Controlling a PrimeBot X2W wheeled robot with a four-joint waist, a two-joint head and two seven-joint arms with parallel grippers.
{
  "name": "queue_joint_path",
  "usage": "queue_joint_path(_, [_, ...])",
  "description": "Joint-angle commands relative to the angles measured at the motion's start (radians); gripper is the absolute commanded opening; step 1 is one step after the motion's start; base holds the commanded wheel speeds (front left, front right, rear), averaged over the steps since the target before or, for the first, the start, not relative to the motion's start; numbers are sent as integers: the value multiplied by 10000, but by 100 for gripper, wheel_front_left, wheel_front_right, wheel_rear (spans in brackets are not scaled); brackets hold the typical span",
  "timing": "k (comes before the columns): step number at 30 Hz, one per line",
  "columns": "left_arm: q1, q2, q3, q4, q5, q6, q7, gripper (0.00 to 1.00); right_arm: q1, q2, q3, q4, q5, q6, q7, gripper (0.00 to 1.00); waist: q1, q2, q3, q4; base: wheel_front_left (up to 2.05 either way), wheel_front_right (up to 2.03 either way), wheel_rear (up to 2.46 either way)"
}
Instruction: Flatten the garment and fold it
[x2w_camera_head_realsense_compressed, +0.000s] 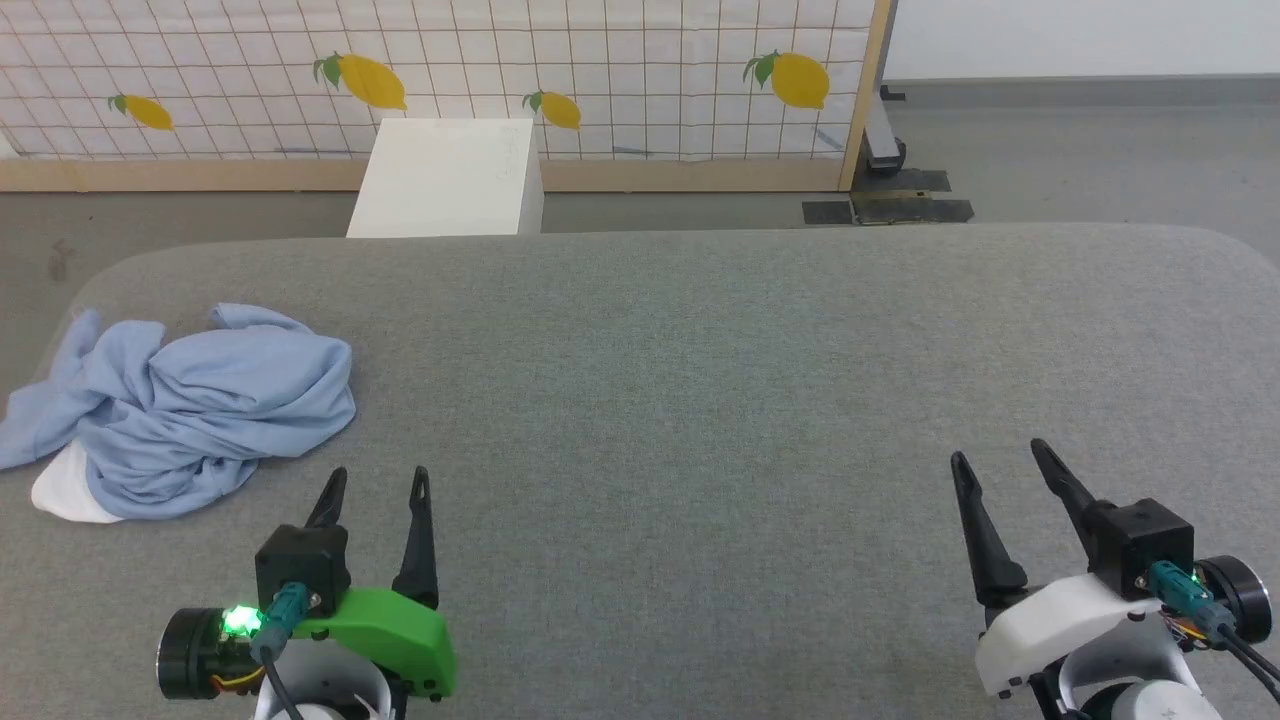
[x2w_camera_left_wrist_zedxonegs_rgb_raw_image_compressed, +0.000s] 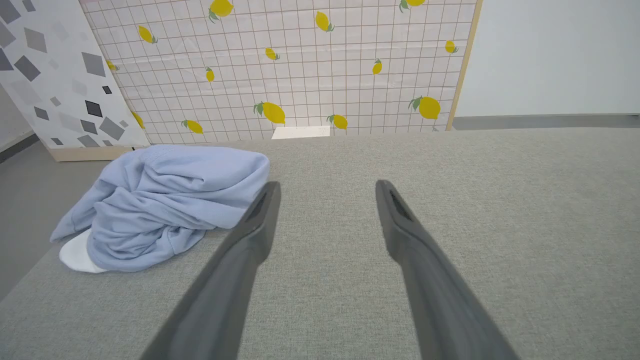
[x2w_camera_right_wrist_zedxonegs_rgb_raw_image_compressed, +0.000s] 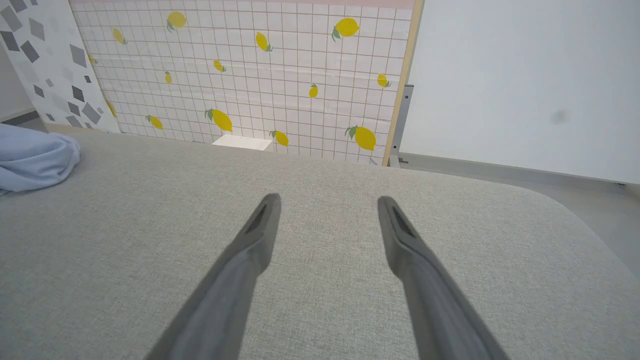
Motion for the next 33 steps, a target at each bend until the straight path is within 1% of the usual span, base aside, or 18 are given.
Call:
queue_joint_path(1, [88,-5,-19,-3,-72,19,-106,100,45,1,-68,46,103,-1,-111,100,0,0,-4,2,0,0,0])
queue_joint_path(17, [253,-12,-96,2,-327,40,-434,100,160,3,-305,124,162,-4,-440,100,0,0,-52,180,0,0,0])
queue_joint_path(25, [339,-16,-93,7,-444,48,-598,100,220,4,-343,179,189,-5,-605,100,0,0,-72,517,0,0,0])
queue_joint_path(33, [403,-20,-79,19,-570,53,-762,100,237,5,-298,381,259,-6,-770,100,0,0,-66,1030,0,0,0])
